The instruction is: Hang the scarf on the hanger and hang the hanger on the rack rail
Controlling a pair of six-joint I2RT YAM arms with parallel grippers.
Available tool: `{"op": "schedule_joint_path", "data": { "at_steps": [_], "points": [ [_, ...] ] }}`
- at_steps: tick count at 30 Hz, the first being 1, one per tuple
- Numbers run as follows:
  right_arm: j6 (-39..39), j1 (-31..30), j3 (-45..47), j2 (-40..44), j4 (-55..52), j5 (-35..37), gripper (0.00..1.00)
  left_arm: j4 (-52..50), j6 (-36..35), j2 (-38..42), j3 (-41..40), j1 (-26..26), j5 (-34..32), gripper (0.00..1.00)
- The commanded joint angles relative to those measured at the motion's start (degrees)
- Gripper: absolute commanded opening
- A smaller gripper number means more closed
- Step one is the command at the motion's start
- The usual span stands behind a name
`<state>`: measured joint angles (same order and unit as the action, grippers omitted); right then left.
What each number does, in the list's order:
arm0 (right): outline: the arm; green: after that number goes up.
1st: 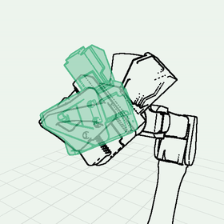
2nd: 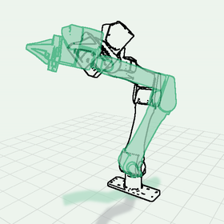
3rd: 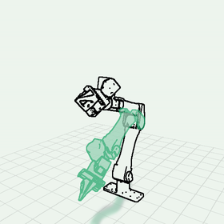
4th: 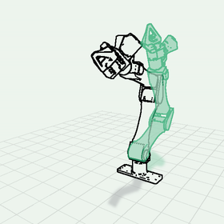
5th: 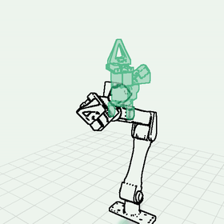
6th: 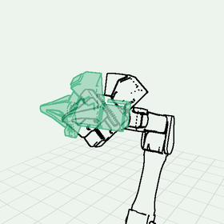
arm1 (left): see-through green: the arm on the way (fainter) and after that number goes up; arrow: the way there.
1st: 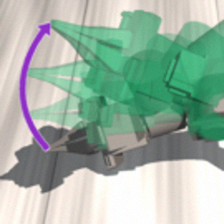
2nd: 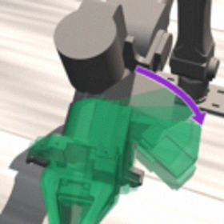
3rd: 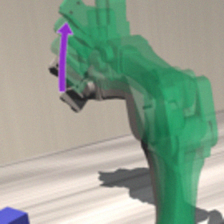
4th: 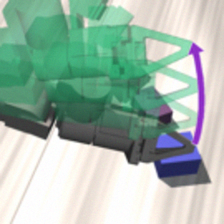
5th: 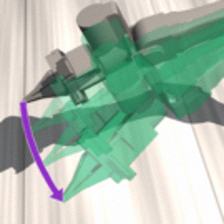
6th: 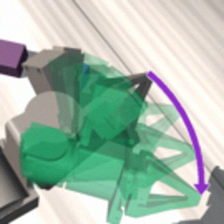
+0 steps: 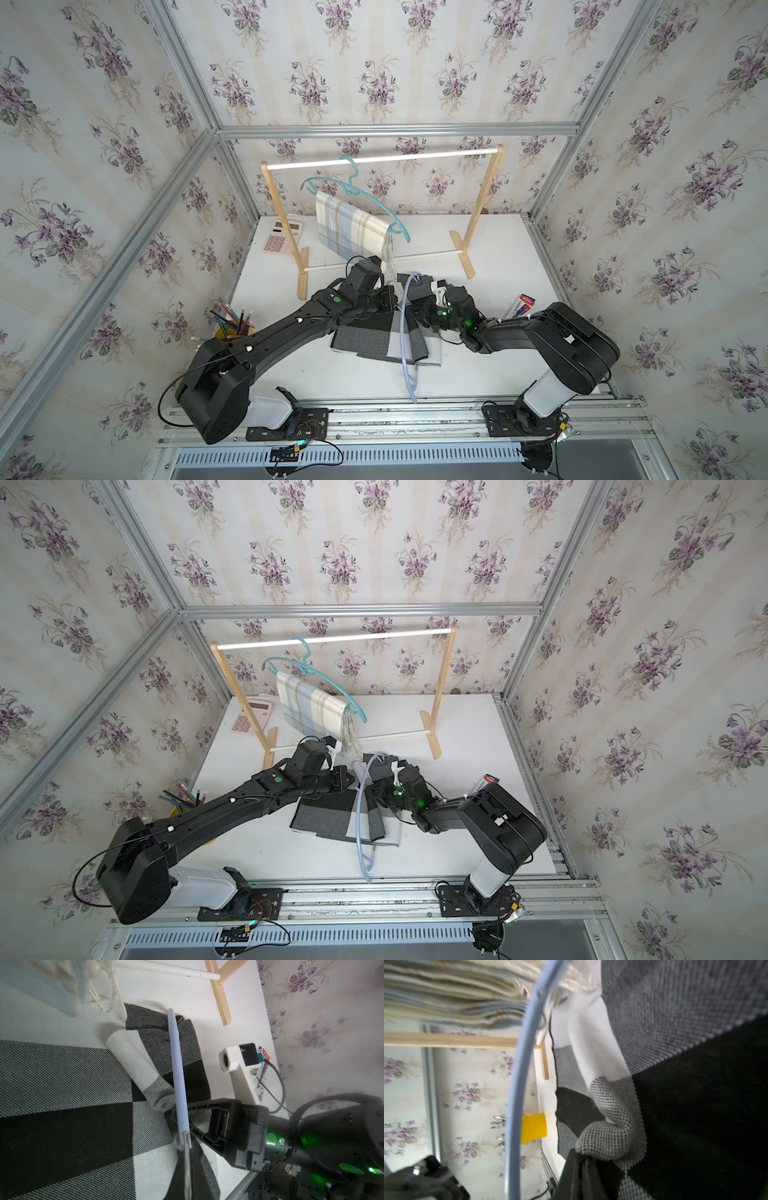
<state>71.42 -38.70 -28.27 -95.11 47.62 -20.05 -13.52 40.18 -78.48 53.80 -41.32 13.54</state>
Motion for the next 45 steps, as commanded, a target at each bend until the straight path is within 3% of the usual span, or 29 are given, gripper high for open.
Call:
{"op": "schedule_joint_path", "data": {
  "at_steps": [1, 7, 10, 11, 14, 17, 30, 34, 40, 45],
  "points": [
    [7.9, -1.9, -0.6, -2.4, 12.7, 6.2, 0.00, 1.5, 0.8, 1.2, -0.1, -0.1, 2.2, 0.00],
    [10.0, -5.2, -2.8, -7.3, 11.8, 6.0, 0.00, 1.0, 0.4, 1.5, 0.0, -0.1, 1.5, 0.00],
    [7.8, -5.2, -2.7, -6.5, 8.0, 3.4, 0.44, 0.6, 0.2, 1.6, -0.1, -0.1, 0.2, 0.00],
    [6.8, -5.2, -2.2, -5.1, 5.4, 3.6, 0.54, 0.3, 0.2, 1.6, -0.1, -0.1, -0.4, 0.00],
    [2.1, -5.2, -1.4, 0.5, -3.7, 4.6, 0.72, -0.3, 0.2, 1.7, -0.1, -0.1, -1.9, 0.00],
    [-1.6, -4.9, -0.8, 5.3, -11.2, 4.9, 0.82, -0.8, 0.2, 1.7, 0.0, 0.0, -2.7, 0.00],
    [-11.8, -1.3, 2.7, 22.1, -35.5, 9.9, 0.85, -5.5, 0.0, 0.7, 2.2, 0.0, -6.0, 0.00],
    [-19.6, -1.9, 0.6, 33.5, -50.1, 19.2, 0.83, -11.1, 0.3, -1.2, 7.1, -0.8, -9.3, 0.00],
    [-26.4, -13.3, -2.1, 47.6, -66.7, 42.4, 0.81, -25.1, 2.0, -10.5, 21.6, -8.3, -23.7, 0.00],
    [-25.9, -28.5, -1.5, 52.1, -70.7, 56.4, 0.81, -34.1, 6.8, -19.8, 33.4, -12.6, -32.9, 0.00]
  ]
}}
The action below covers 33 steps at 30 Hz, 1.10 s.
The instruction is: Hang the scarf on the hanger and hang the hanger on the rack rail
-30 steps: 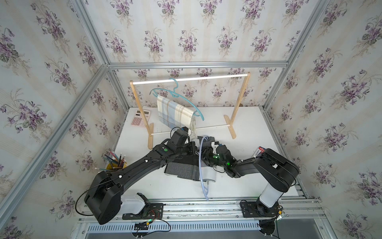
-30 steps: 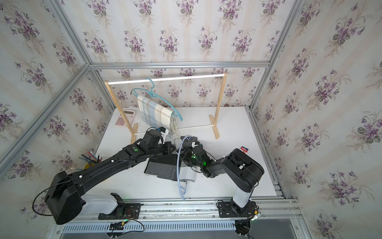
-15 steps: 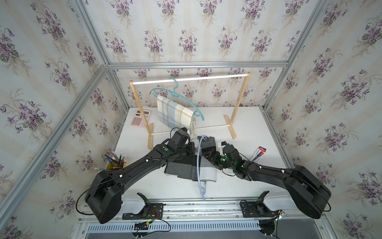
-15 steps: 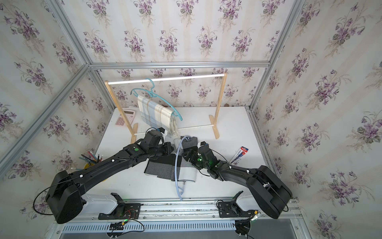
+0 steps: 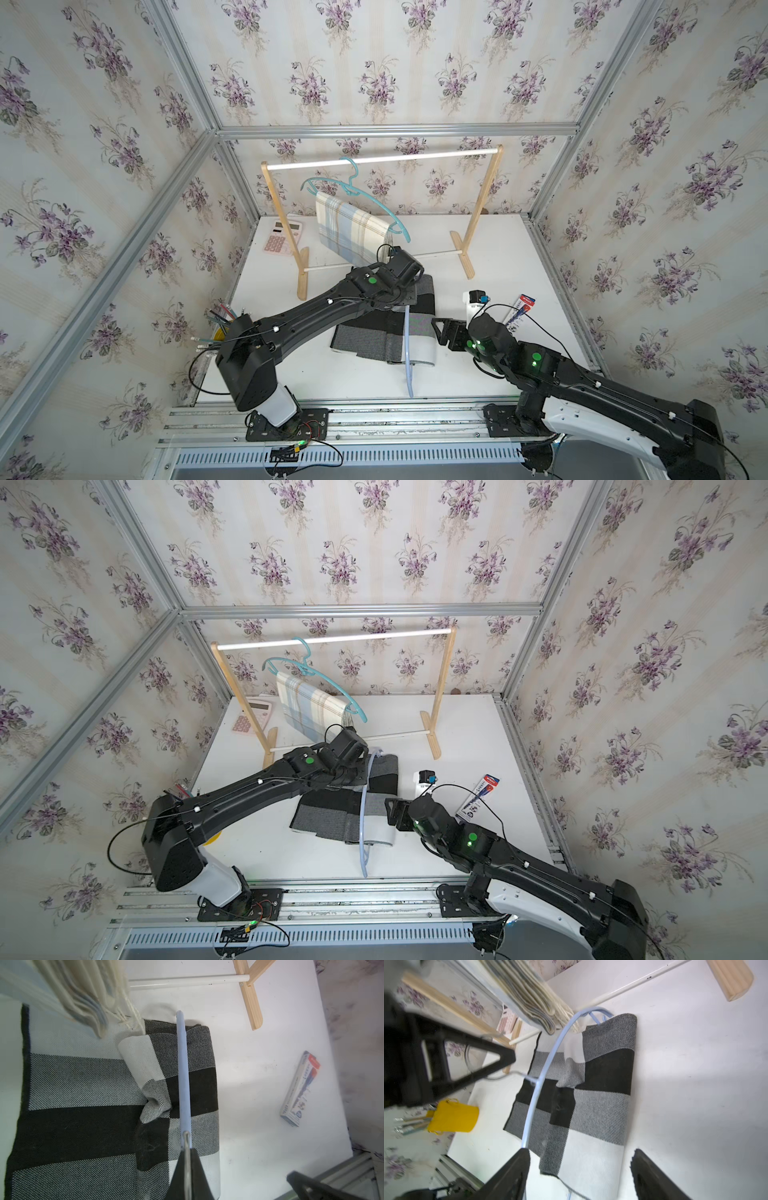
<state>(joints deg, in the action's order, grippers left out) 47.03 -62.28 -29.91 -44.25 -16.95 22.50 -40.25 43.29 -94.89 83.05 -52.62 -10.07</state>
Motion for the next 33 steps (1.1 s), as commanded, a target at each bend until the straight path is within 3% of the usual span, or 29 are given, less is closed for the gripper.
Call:
{"op": "schedule_joint_path", "data": {
  "at_steps": [1, 6, 10, 14, 24, 33],
  "points": [
    [-1.4, -7.9, 0.5, 1.7, -6.0, 16.4, 0.80, -9.5, 4.9, -5.5, 6.9, -1.8, -10.6, 0.00],
    [-3.7, -20.9, 2.6, 0.7, 1.3, 25.0, 0.81, -19.3, 11.6, -15.2, 19.7, -2.9, -12.2, 0.00],
    [-4.7, -22.8, 2.7, -5.0, 7.1, 27.6, 0.81, -22.5, 14.4, -19.9, 25.7, -3.6, -12.5, 0.00],
    [-3.4, -21.8, 0.8, -14.3, 8.7, 33.0, 0.81, -24.8, 16.3, -23.1, 30.2, -3.9, -12.3, 0.00],
    [-6.1, -10.5, -5.5, -32.8, 13.2, 29.5, 0.73, -28.8, 18.3, -25.7, 34.6, -4.2, -12.9, 0.00],
    [-7.1, -8.3, -8.2, -39.8, 13.3, 29.7, 0.48, -28.4, 18.5, -26.0, 35.1, -4.2, -12.2, 0.00]
  ]
}}
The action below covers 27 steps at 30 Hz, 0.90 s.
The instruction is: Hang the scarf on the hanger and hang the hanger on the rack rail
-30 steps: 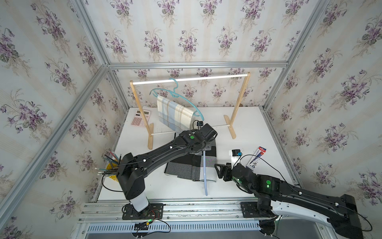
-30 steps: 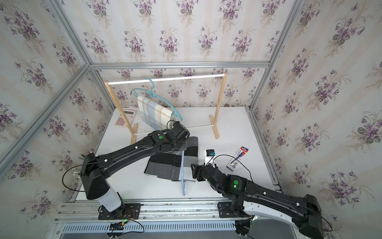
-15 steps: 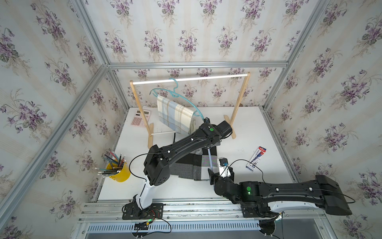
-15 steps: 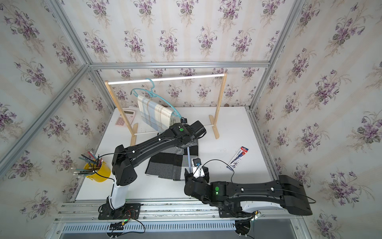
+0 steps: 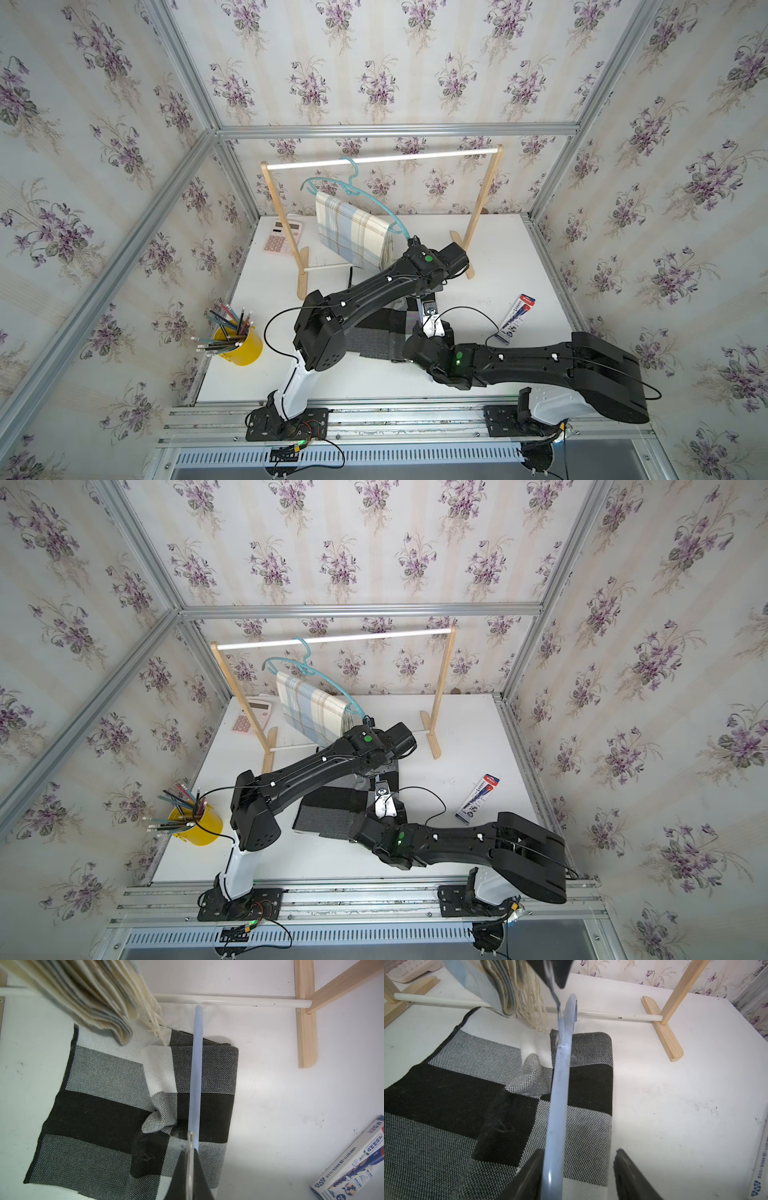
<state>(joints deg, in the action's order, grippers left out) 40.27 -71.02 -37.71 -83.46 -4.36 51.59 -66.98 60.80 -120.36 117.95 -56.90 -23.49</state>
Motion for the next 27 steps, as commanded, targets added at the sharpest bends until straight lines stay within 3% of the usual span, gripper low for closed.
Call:
{"op": "schedule_joint_path", "data": {
  "at_steps": [1, 11, 14, 15, 19, 20, 21, 22, 27],
  "points": [
    [-0.3, 0.4, -0.3, -0.6, 0.7, 0.6, 0.45, -1.6, 1.0, -0.5, 0.2, 0.0, 1.4, 0.00],
    [0.9, 1.3, 0.0, 0.1, -0.9, -0.6, 0.05, -1.5, 1.1, 0.0, -0.1, 0.0, 3.0, 0.00],
    [0.9, 1.8, 0.6, 1.4, -0.9, -1.8, 0.00, -1.8, 0.4, 1.0, -0.1, 0.0, 2.7, 0.00],
    [0.8, 2.0, 0.8, 1.9, -0.8, -2.3, 0.00, -1.5, -0.5, 1.4, -0.3, 0.0, 2.9, 0.06],
    [0.1, 2.8, 2.1, 4.5, -0.6, -4.6, 0.00, -1.0, -4.1, 4.0, -0.2, 0.0, 3.7, 0.48],
    [-0.1, 3.1, 2.3, 5.1, -0.6, -5.3, 0.00, -0.9, -5.3, 5.0, -0.3, 0.0, 3.8, 0.61],
    [-0.3, 3.4, 2.7, 5.7, -0.6, -6.1, 0.00, -0.8, -6.7, 6.2, -0.3, 0.0, 3.7, 0.87],
    [-0.6, 3.6, 3.1, 6.4, -0.4, -6.8, 0.00, -0.7, -8.1, 7.4, -0.3, 0.0, 3.6, 0.98],
    [-1.1, 5.7, 5.4, 9.9, 1.0, -11.4, 0.00, 1.6, -15.1, 17.1, -5.2, 0.1, 3.5, 1.00]
  ]
}}
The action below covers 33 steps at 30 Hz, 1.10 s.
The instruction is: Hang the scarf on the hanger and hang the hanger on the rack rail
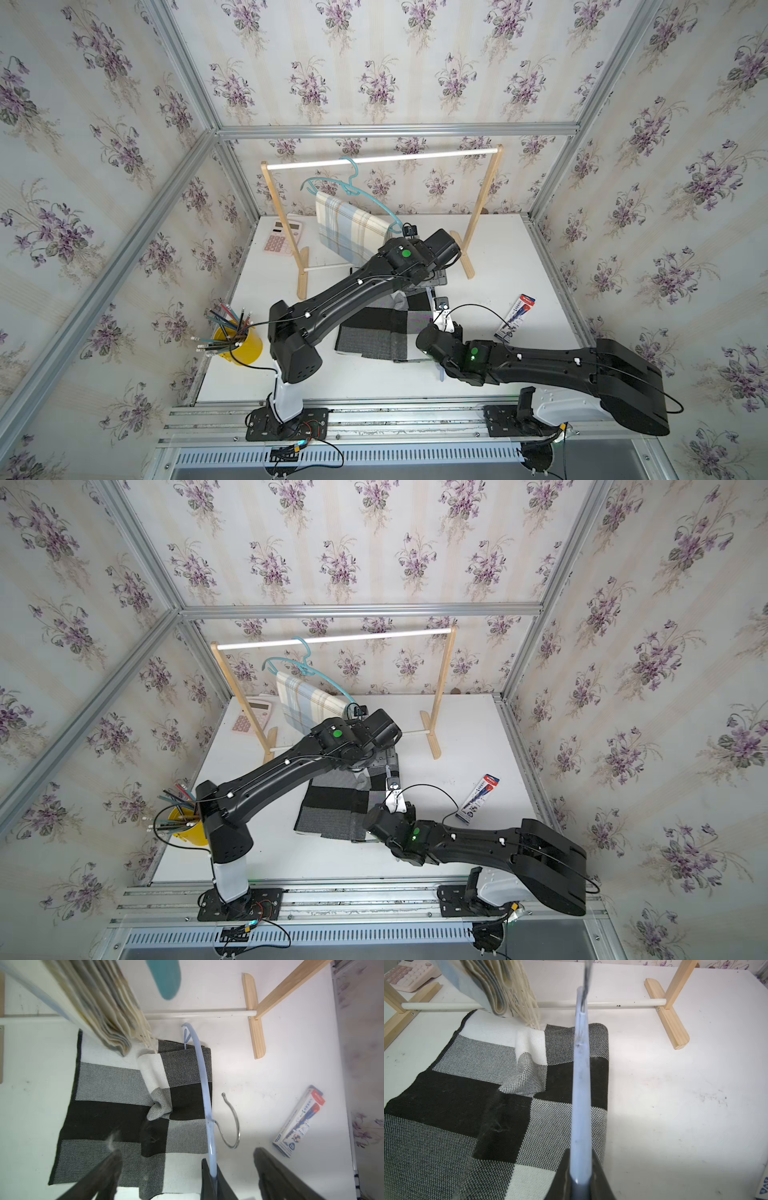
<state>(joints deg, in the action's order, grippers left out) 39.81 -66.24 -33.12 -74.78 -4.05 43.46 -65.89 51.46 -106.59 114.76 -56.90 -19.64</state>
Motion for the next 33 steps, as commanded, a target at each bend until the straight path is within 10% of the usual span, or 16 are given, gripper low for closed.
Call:
{"op": "schedule_joint_path", "data": {
  "at_steps": [1, 7, 12, 26, 33],
  "points": [
    [-0.6, 1.4, 1.5, 2.1, 1.1, -4.5, 0.00, 1.6, -7.4, 6.3, -4.8, 0.2, -0.1, 1.00],
    [-0.3, 4.8, 5.4, 7.4, 5.1, -14.0, 0.00, 26.4, -13.1, 30.0, -40.3, 3.8, 13.6, 0.85],
    [0.7, 6.2, 7.0, 10.2, 6.3, -16.1, 0.00, 39.5, -12.6, 33.0, -56.5, 7.3, 19.0, 0.79],
    [1.3, 7.0, 7.3, 11.9, 4.7, -17.9, 0.00, 48.3, -18.9, 8.0, -53.6, 15.4, 31.8, 0.77],
    [1.2, 7.1, 6.3, 14.4, 1.4, -16.7, 0.00, 48.9, -19.7, 1.7, -51.2, 15.5, 34.8, 0.47]
  ]
}}
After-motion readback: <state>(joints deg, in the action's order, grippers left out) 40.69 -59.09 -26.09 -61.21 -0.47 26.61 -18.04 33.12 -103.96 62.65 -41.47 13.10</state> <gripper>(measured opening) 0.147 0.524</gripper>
